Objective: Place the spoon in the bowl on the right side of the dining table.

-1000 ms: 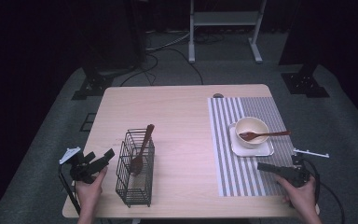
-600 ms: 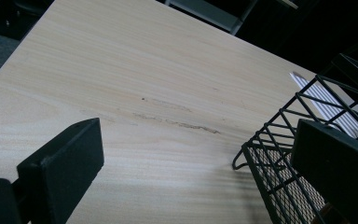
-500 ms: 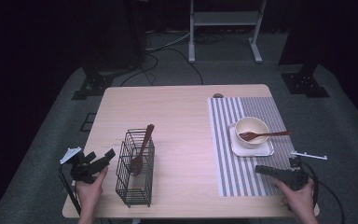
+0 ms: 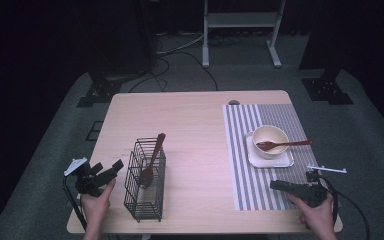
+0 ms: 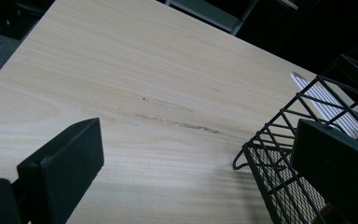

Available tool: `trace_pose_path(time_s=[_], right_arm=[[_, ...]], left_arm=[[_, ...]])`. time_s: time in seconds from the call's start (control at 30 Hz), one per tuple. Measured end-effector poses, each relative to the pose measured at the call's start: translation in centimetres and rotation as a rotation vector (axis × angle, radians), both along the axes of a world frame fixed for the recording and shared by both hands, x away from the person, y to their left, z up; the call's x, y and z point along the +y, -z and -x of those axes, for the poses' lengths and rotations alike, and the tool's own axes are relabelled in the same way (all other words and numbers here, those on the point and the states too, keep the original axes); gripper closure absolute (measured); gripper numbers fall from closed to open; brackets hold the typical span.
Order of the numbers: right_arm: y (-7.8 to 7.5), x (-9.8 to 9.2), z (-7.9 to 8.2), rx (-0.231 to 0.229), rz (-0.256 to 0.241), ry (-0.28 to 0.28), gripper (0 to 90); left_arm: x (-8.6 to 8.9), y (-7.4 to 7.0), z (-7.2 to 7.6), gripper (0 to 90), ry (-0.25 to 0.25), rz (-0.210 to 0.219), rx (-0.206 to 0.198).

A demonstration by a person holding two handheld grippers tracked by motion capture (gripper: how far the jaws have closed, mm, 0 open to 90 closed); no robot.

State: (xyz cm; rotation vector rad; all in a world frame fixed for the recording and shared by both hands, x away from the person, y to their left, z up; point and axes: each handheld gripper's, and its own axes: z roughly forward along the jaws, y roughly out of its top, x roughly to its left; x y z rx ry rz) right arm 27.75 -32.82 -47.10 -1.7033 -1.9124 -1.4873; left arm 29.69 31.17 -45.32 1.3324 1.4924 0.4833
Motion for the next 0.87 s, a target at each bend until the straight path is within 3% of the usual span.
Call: trace_pose_path(time_s=[0.87], right_arm=[[0.4,2.4,1.0,-0.022,0.017,-0.059,45.6]], left_arm=[[0.1,-0.2,0.0,1.7,-0.006,0.001,-0.007]])
